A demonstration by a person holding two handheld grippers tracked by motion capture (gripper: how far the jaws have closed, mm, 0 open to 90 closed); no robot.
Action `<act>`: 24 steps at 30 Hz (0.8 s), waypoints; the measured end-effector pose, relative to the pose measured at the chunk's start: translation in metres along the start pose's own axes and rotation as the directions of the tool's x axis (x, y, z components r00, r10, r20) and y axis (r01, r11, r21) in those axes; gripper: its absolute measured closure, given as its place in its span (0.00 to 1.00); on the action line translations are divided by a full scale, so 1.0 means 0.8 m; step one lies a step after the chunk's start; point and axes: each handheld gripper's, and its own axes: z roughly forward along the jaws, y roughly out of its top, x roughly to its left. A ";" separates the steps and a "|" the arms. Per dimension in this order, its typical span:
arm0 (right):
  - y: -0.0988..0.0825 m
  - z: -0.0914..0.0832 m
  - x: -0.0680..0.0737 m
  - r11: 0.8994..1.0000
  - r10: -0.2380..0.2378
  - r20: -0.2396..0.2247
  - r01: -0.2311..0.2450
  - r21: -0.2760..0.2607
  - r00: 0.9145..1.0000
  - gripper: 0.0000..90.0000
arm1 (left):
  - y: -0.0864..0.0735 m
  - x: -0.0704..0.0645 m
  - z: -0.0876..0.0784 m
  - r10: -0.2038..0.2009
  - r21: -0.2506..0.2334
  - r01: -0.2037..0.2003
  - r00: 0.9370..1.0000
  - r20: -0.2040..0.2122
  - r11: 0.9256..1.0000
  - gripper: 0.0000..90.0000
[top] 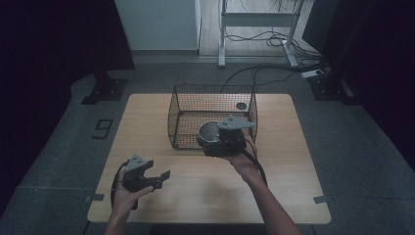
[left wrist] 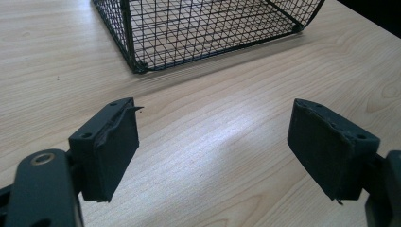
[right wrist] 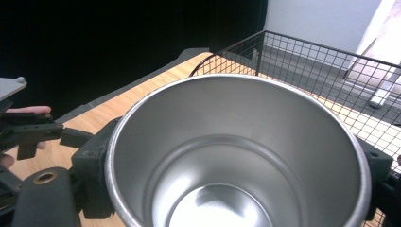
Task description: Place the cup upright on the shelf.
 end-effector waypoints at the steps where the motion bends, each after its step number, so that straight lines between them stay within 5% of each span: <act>1: 0.001 0.001 -0.001 1.000 -0.001 0.006 0.001 0.002 1.000 0.17 | 0.000 0.000 0.000 0.000 -0.001 0.000 1.000 0.001 1.000 0.19; 24: 0.020 0.024 -0.033 0.999 0.031 0.070 -0.033 0.024 0.997 0.17 | 0.000 0.001 0.000 -0.002 0.002 0.002 1.000 0.005 1.000 0.19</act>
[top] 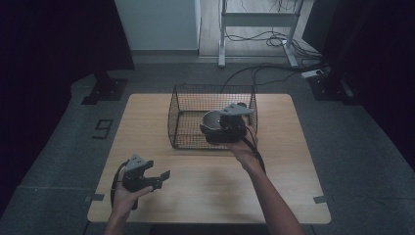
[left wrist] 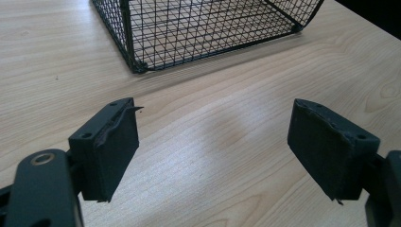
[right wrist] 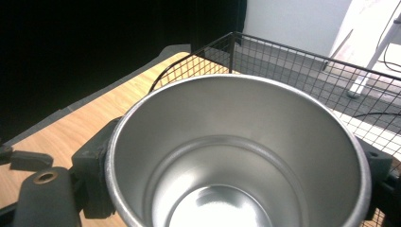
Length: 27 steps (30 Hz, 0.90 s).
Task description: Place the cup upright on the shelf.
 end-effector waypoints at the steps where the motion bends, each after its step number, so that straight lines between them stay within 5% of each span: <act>1: 0.001 0.001 -0.001 1.000 0.002 0.003 -0.002 0.001 1.000 0.17 | 0.000 0.000 0.000 0.000 0.000 0.000 1.000 0.000 1.000 0.19; 27: 0.019 0.029 -0.028 0.999 0.034 0.048 -0.036 0.031 0.998 0.17 | 0.001 -0.001 0.000 0.006 0.004 -0.006 1.000 0.007 1.000 0.19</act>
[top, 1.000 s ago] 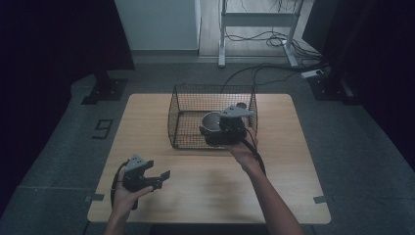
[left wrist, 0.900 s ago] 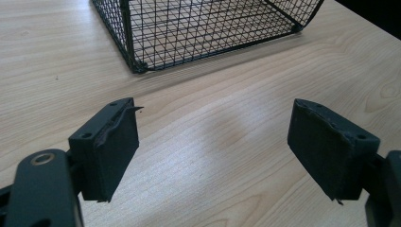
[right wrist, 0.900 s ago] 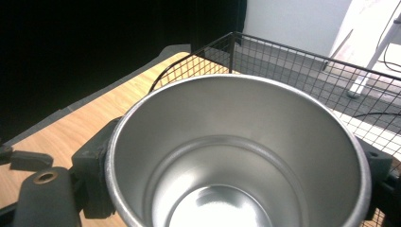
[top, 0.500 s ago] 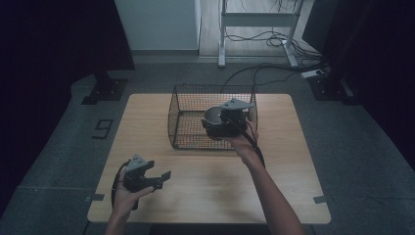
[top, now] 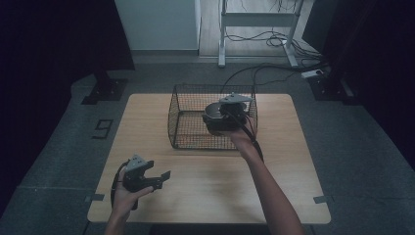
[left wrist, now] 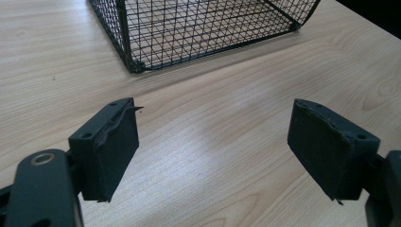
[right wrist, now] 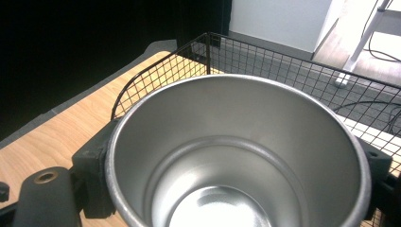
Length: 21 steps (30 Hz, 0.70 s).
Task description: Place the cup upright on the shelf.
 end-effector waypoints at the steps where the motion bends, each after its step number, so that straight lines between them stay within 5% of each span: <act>1: 0.001 0.001 -0.001 1.000 0.005 0.000 -0.005 0.003 1.000 0.17 | 0.000 0.000 0.000 0.000 0.000 0.000 1.000 0.000 1.000 0.19; 21: 0.003 0.043 -0.033 0.997 0.052 0.056 -0.055 0.059 0.997 0.17 | 0.000 0.003 -0.002 -0.005 -0.001 0.005 1.000 0.005 1.000 0.19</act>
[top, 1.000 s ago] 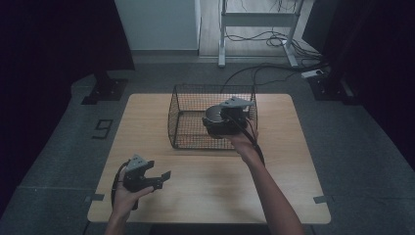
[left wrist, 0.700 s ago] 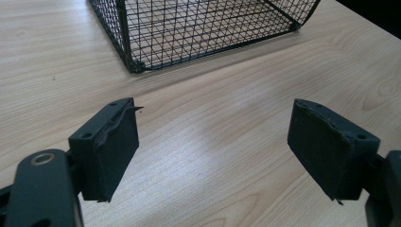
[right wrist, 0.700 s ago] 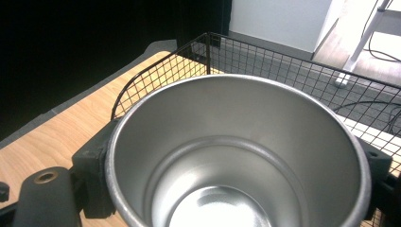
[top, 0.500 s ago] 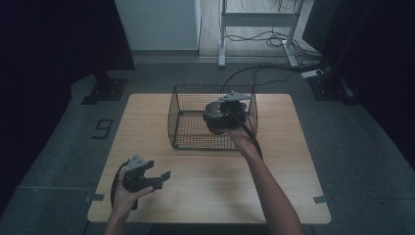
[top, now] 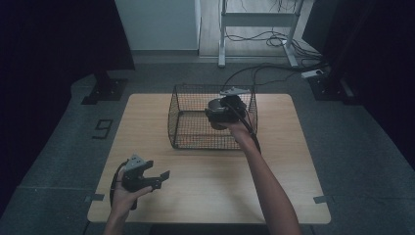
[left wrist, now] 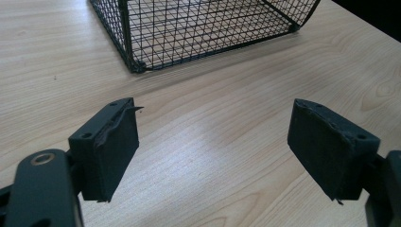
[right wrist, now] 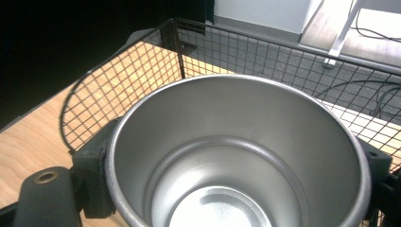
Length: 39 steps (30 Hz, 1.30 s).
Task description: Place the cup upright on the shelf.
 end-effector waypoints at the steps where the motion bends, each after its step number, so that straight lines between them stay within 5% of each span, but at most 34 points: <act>1: 0.000 0.003 -0.001 1.000 0.002 0.004 -0.002 0.003 1.000 0.17 | 0.000 0.000 0.000 0.000 0.000 0.000 1.000 0.000 1.000 0.19; 39: -0.013 0.084 -0.038 0.995 0.041 0.049 -0.045 0.092 0.998 0.17 | 0.000 0.006 -0.007 -0.014 -0.016 0.014 1.000 0.000 1.000 0.19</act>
